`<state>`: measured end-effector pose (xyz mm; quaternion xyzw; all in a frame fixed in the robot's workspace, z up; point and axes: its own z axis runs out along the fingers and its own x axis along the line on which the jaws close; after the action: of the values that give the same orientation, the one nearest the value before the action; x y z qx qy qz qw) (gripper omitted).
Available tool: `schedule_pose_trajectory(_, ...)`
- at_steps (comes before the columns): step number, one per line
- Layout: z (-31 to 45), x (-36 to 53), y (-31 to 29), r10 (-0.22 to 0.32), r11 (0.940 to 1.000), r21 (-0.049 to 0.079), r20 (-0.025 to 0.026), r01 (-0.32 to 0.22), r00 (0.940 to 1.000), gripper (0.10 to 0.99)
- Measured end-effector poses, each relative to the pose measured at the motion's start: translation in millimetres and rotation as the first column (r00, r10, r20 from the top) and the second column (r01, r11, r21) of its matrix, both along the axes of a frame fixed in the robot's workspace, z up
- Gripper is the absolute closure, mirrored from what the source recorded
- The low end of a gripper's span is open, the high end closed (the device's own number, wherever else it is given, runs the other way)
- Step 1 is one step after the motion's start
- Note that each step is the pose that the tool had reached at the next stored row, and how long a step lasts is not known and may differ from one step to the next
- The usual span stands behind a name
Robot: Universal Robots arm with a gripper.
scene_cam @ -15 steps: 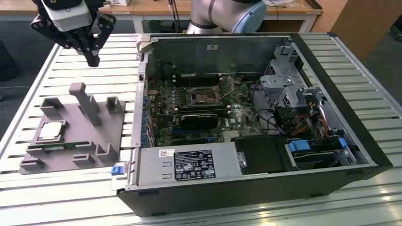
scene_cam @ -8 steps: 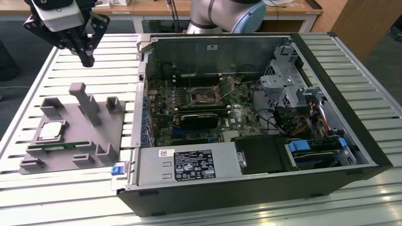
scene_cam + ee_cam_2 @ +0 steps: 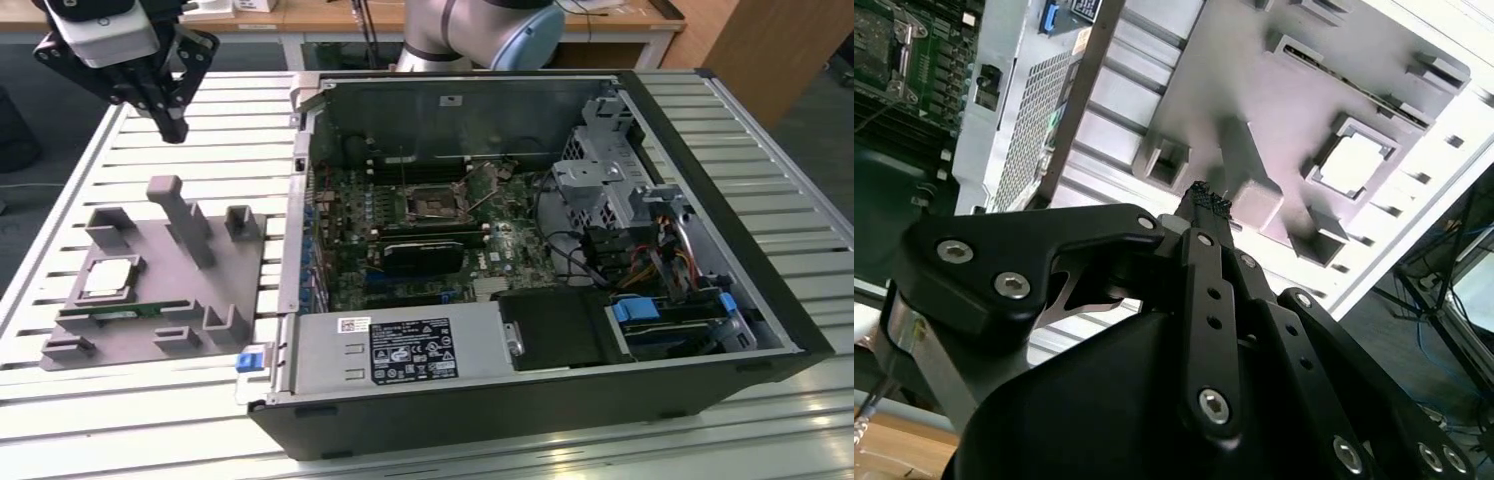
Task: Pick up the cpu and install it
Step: 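Reach for the cpu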
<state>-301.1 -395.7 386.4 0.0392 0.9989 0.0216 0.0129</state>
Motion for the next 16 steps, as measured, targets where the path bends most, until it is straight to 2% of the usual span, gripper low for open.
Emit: schedule_pose_trajectory(16, -0.3, -22.8, 0.0, 0.0, 1.0, 0.0, 0.0, 0.0, 1.0, 0.98)
